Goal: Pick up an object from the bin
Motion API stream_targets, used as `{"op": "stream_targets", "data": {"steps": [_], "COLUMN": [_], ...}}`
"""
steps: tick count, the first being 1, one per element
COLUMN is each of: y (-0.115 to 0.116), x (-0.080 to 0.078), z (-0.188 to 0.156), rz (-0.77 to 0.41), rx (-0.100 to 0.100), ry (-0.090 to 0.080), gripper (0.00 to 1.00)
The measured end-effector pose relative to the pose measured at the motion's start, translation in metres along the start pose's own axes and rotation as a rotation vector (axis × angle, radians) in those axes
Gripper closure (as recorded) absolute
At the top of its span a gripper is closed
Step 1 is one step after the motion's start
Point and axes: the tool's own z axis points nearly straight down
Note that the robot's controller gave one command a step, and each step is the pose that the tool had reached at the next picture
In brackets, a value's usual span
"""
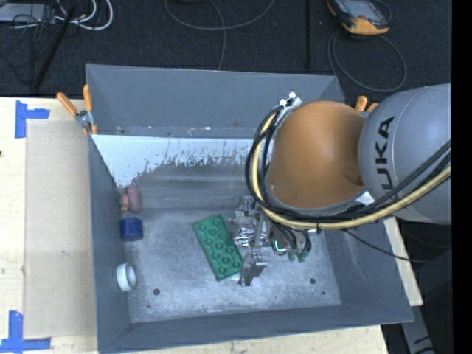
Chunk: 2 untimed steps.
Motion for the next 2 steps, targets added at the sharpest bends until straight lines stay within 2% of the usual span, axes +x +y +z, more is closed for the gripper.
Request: {"op": "stream_targets", "data": {"steps": [1, 2], "y": [-0.042, -0.112], "x": [-0.085, -0.097], "z": [0.138, 0.147], "rz": [-0.081, 0.112], "rx": [-0.003, -0.01], "ry": [-0.015, -0.011], "gripper": [0.0, 0.0]}}
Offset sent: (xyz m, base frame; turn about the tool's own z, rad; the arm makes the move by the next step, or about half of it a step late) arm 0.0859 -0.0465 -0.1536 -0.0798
